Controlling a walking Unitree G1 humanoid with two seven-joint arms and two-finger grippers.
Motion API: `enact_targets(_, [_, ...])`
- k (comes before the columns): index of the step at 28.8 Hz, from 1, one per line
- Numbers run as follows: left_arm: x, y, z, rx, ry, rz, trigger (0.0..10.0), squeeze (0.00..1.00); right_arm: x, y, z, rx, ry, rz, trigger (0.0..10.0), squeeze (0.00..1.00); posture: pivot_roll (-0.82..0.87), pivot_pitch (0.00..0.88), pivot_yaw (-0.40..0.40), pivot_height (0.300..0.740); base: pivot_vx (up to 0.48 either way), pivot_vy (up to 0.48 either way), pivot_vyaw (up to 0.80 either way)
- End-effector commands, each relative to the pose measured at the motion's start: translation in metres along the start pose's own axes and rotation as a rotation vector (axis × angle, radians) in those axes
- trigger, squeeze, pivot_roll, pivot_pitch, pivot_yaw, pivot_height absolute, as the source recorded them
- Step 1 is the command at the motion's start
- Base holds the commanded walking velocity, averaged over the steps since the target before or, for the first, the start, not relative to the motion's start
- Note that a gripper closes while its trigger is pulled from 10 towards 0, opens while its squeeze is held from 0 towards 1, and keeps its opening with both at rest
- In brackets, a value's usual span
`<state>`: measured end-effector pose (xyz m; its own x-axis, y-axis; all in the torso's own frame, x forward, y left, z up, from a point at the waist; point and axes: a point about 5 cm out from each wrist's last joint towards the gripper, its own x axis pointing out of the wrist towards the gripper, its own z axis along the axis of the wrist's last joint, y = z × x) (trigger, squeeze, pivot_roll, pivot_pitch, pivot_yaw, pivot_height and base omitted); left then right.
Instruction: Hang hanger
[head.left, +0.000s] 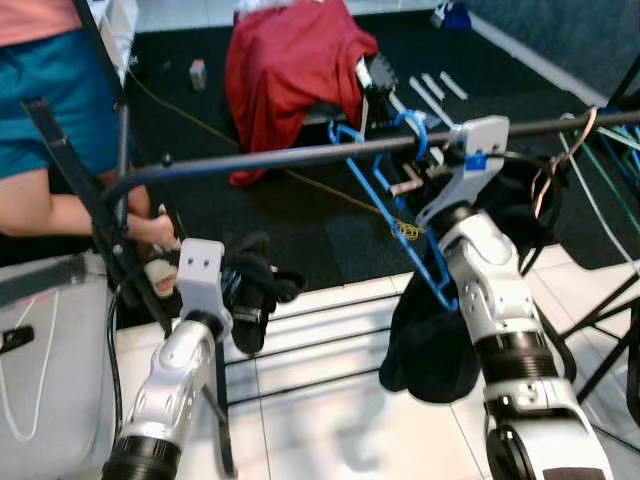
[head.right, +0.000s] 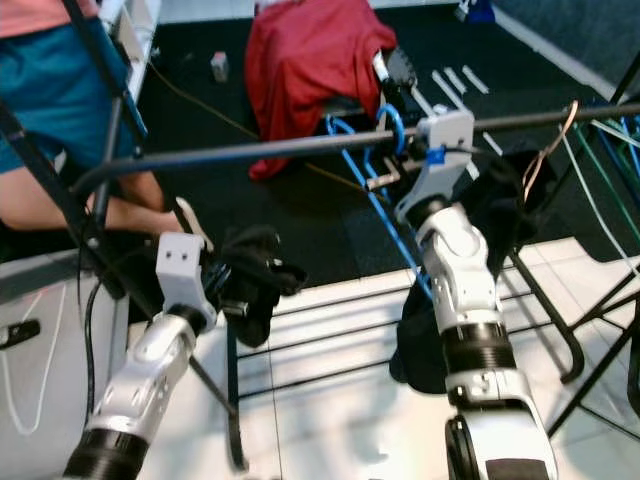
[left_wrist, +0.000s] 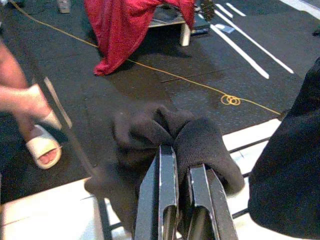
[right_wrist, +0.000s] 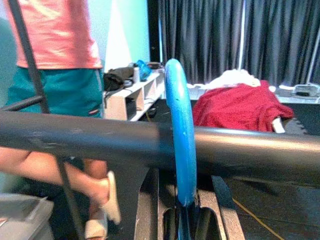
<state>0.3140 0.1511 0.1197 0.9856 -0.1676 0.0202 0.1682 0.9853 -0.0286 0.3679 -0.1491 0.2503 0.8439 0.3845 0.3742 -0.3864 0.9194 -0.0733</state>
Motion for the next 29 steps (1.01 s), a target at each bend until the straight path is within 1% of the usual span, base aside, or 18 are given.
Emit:
enact_targets(1, [-0.001,-0.001,0.006,0.012,-0.039,-0.008,10.0,0.00,0.002,0.002,0.000,0.016,0.006,0.009,10.0,0.00,-0.10,0.147,0.006,0.740,0.000,0.000,0.00])
enact_targets(5, [-0.001,-0.001,0.006,0.014,-0.039,-0.008,10.0,0.00,0.002,0.002,0.000,0.031,0.020,0.014,10.0,0.00,-0.10,0.146,0.006,0.740,0.000,0.000,0.00])
enact_targets(6, [-0.001,-0.002,0.006,0.019,-0.040,-0.009,10.0,0.00,0.002,0.002,-0.001,0.050,0.040,0.018,10.0,0.00,-0.10,0.142,0.005,0.740,0.000,0.000,0.00])
enact_targets(7, [-0.001,-0.002,0.006,0.019,-0.040,-0.009,10.0,0.00,0.002,0.002,-0.001,0.050,0.040,0.018,10.0,0.00,-0.10,0.142,0.005,0.740,0.000,0.000,0.00])
enact_targets(9, [-0.002,-0.002,0.006,0.024,-0.041,-0.012,10.0,0.00,0.003,0.001,-0.003,0.073,0.085,0.031,10.0,0.00,-0.10,0.140,0.005,0.740,0.000,0.000,0.00])
enact_targets(11, [-0.002,-0.002,0.006,0.024,-0.041,-0.012,10.0,0.00,0.003,0.001,-0.003,0.073,0.085,0.031,10.0,0.00,-0.10,0.140,0.005,0.740,0.000,0.000,0.00])
enact_targets(13, [-0.002,-0.002,0.007,0.030,-0.045,-0.021,10.0,0.00,0.004,-0.005,-0.004,0.090,0.112,0.023,10.0,0.00,-0.10,0.136,0.005,0.740,0.000,0.000,0.00])
enact_targets(15, [-0.002,-0.002,0.007,0.030,-0.045,-0.021,10.0,0.00,0.004,-0.005,-0.004,0.090,0.112,0.023,10.0,0.00,-0.10,0.136,0.005,0.740,0.000,0.000,0.00])
enact_targets(16, [-0.002,-0.003,0.007,0.032,-0.046,-0.024,10.0,0.00,0.005,-0.009,-0.004,0.099,0.119,0.017,10.0,0.00,-0.10,0.136,0.006,0.740,0.000,0.000,0.00])
enact_targets(17, [-0.002,-0.003,0.007,0.032,-0.046,-0.024,10.0,0.00,0.005,-0.009,-0.004,0.099,0.119,0.017,10.0,0.00,-0.10,0.136,0.006,0.740,0.000,0.000,0.00])
enact_targets(18, [-0.002,-0.003,0.007,0.033,-0.046,-0.025,10.0,0.00,0.006,-0.014,-0.004,0.100,0.130,0.013,10.0,0.00,-0.10,0.137,0.006,0.740,0.000,0.000,0.00])
enact_targets(19, [-0.002,-0.003,0.007,0.033,-0.046,-0.025,10.0,0.00,0.006,-0.014,-0.004,0.100,0.130,0.013,10.0,0.00,-0.10,0.137,0.006,0.740,0.000,0.000,0.00])
enact_targets(20, [-0.002,-0.003,0.007,0.035,-0.045,-0.027,10.0,0.00,0.007,-0.019,-0.004,0.104,0.146,0.015,10.0,0.00,-0.10,0.138,0.007,0.740,0.000,0.000,0.00])
enact_targets(23, [-0.002,-0.003,0.007,0.035,-0.044,-0.027,10.0,0.00,0.008,-0.023,-0.003,0.104,0.160,0.017,10.0,0.00,-0.10,0.137,0.008,0.740,0.000,0.000,0.00])
enact_targets(24, [-0.002,-0.002,0.007,0.037,-0.042,-0.027,10.0,0.00,0.009,-0.028,-0.002,0.107,0.176,0.023,10.0,0.00,-0.10,0.138,0.006,0.740,0.000,0.000,0.00])
enact_targets(26, [-0.002,-0.002,0.007,0.037,-0.042,-0.027,10.0,0.00,0.009,-0.028,-0.002,0.107,0.176,0.023,10.0,0.00,-0.10,0.138,0.006,0.740,0.000,0.000,0.00])
enact_targets(28, [-0.002,-0.001,0.007,0.037,-0.040,-0.024,10.0,0.00,0.013,-0.034,0.001,0.121,0.203,0.031,10.0,0.00,-0.09,0.138,0.005,0.740,0.000,0.000,0.00])
enact_targets(29, [-0.002,-0.001,0.007,0.037,-0.040,-0.024,10.0,0.00,0.013,-0.034,0.001,0.121,0.203,0.031,10.0,0.00,-0.09,0.138,0.005,0.740,0.000,0.000,0.00])
